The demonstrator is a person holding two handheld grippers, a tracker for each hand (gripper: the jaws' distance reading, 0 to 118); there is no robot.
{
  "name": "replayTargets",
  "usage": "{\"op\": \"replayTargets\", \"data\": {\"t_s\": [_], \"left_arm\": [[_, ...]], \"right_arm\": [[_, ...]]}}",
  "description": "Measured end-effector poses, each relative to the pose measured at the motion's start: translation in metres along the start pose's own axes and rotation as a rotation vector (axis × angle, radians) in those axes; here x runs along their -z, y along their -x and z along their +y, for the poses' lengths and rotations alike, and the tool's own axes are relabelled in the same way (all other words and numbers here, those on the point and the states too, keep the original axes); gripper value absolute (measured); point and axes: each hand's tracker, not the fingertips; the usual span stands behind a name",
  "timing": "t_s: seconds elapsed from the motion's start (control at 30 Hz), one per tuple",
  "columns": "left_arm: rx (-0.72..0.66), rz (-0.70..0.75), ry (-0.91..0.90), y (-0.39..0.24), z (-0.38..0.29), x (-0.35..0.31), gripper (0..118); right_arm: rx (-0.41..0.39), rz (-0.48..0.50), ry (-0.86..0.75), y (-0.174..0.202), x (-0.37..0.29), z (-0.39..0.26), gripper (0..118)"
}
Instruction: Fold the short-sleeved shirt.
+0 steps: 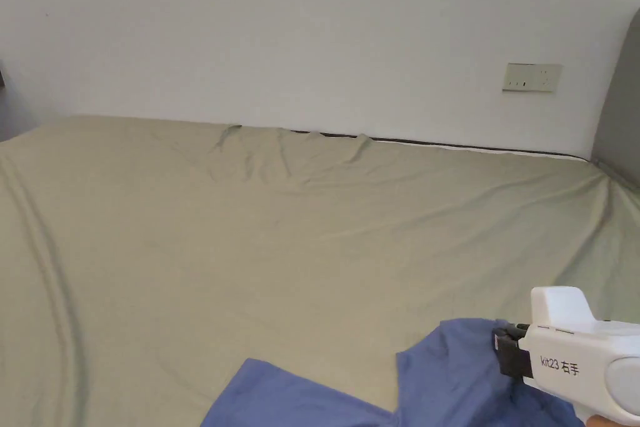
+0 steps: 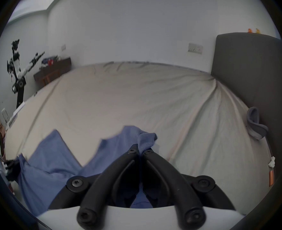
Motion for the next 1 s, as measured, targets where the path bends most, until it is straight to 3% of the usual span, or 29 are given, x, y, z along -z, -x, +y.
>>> {"op": "replayTargets", "data": {"t_s": [0.2,0.33,0.47,0.53,0.67,0.8,0.93,1.0], "left_arm": [[-0.043,-0.016,-0.032,0.013,0.021,-0.024,0],[-0.181,-0.08,-0.137,0.033,0.047,-0.052,0],[-0.138,-0.076,-0.234,0.037,0.09,-0.079,0],[-0.167,-0.111,-0.321,0.039,0.118,-0.099,0],[-0.16,-0.132,-0.466,0.048,0.186,-0.132,0],[-0.163,-0.157,-0.596,0.049,0.247,-0.168,0],[-0.064,-0.069,-0.632,0.039,0.282,-0.171,0],[-0.082,-0.081,-0.617,0.037,0.289,-0.172,0]], "right_arm": [[0.025,0.018,-0.148,0.002,-0.079,0.034,1],[0.046,0.022,-0.21,0.0,-0.131,0.051,1],[0.018,-0.027,-0.346,0.002,-0.191,0.069,1],[0.052,-0.01,-0.391,0.0,-0.221,0.079,1],[-0.044,-0.107,-0.568,0.006,-0.29,0.101,1],[0.033,-0.133,-0.659,0.0,-0.344,0.109,1],[0.002,-0.226,-0.699,0.0,-0.367,0.099,1],[0.012,-0.222,-0.687,0.0,-0.369,0.09,1]]}}
